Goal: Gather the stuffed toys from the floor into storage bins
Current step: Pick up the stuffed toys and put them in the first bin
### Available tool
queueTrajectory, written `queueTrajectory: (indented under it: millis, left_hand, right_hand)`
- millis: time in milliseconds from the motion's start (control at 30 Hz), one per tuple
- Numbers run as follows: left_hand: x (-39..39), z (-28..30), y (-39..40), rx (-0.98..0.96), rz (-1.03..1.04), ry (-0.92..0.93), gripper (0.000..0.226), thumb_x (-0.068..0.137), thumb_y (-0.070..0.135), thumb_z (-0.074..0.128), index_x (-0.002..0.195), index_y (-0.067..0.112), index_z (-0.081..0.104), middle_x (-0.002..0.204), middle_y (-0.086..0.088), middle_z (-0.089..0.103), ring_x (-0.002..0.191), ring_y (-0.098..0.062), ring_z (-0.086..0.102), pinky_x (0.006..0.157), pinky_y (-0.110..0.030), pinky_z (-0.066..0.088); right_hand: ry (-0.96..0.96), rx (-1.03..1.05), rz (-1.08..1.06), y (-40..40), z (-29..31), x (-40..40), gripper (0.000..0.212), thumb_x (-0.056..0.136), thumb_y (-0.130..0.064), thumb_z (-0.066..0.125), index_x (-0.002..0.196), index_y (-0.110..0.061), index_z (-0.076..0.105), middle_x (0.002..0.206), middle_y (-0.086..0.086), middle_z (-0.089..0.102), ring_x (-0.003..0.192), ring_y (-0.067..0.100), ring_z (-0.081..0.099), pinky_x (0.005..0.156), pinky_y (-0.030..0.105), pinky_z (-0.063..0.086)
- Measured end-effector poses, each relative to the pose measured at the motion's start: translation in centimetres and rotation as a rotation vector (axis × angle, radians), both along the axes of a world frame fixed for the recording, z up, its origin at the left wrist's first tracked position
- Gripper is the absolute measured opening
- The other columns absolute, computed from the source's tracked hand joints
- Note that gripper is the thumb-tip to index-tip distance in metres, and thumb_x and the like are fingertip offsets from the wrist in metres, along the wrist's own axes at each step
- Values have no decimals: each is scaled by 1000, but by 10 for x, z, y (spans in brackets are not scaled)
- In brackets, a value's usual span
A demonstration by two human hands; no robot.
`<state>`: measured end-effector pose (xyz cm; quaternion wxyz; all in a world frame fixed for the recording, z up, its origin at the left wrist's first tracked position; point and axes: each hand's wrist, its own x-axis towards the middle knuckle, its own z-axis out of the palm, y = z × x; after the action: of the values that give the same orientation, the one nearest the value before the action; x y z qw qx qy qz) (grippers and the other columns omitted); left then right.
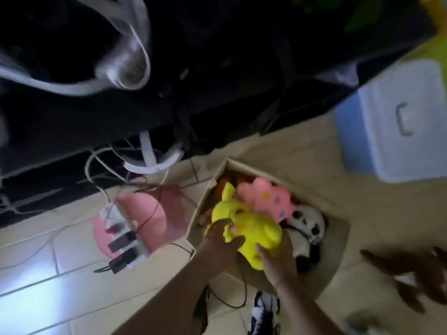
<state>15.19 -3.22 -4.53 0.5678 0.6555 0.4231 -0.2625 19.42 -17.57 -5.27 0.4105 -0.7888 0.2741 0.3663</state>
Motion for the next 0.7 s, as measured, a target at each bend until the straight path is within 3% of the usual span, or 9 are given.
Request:
queueTrajectory:
  millis: [67,167,267,367,433,567,600,667,700]
  left_hand:
    - [0,-31,1,60,-216,44,70,74,46,72,134,22,48,147,-9,41,125,-31,51,103,-38,43]
    - [-5,-53,2,109,-519,100,104,61,70,50,147,14,33,158,-10,17,145,-26,23,115,-32,27]
    - [-6,-60,-5,160,-763,-9,82,83,48,60,150,20,24,160,-8,10,147,-25,18,114,-31,25]
    - [10,-66,-7,316,-937,-128,71,86,42,53,149,24,25,160,-4,15,145,-27,22,115,-39,28]
    - [18,-75,-4,359,-1049,-23,69,87,37,53,149,23,24,161,-3,13,142,-31,26,111,-44,33]
    - [23,-81,-3,359,-1216,143,68,90,37,52,148,17,24,160,-2,10,139,-36,30,105,-48,39]
    - [22,-79,-6,372,-1248,160,68,90,40,51,148,18,23,160,-5,13,139,-36,29,106,-49,38]
    - [18,-71,-13,390,-1232,212,64,91,42,49,147,19,26,155,-12,25,138,-36,32,106,-49,39]
    - [16,-65,-17,421,-1182,224,58,91,40,49,142,19,33,149,-13,34,132,-35,40,103,-47,42]
  right_hand:
    - [58,-43,45,-2,-38,3,73,93,-30,68,154,-13,31,150,13,49,134,33,51,105,37,41]
    - [-38,-262,168,-2,-57,-1,44,101,-26,55,139,-5,49,140,21,56,127,39,54,101,37,41]
    - [-276,-319,279,-9,-71,-19,31,96,-14,54,125,-4,61,129,22,60,123,40,56,104,39,43]
    - [-198,-187,782,-9,-72,-35,62,94,-12,50,154,-16,33,164,13,24,154,31,21,125,38,27]
    - [-125,-188,923,-13,-85,-31,76,98,-15,44,160,-29,2,169,4,0,157,27,4,126,37,23]
    - [112,-238,931,-15,-95,-12,85,97,-13,39,155,-47,-13,168,-1,-8,149,30,31,114,40,43]
    - [135,-171,896,-15,-93,-7,82,100,-11,39,157,-40,-11,168,3,-9,149,32,33,111,31,47]
    - [152,-27,776,-14,-76,-1,67,105,-7,39,160,-17,1,165,17,11,146,37,35,82,1,47]
    - [131,-4,757,-19,-65,1,63,106,-11,40,160,-12,7,162,19,23,143,36,39,78,-1,45]
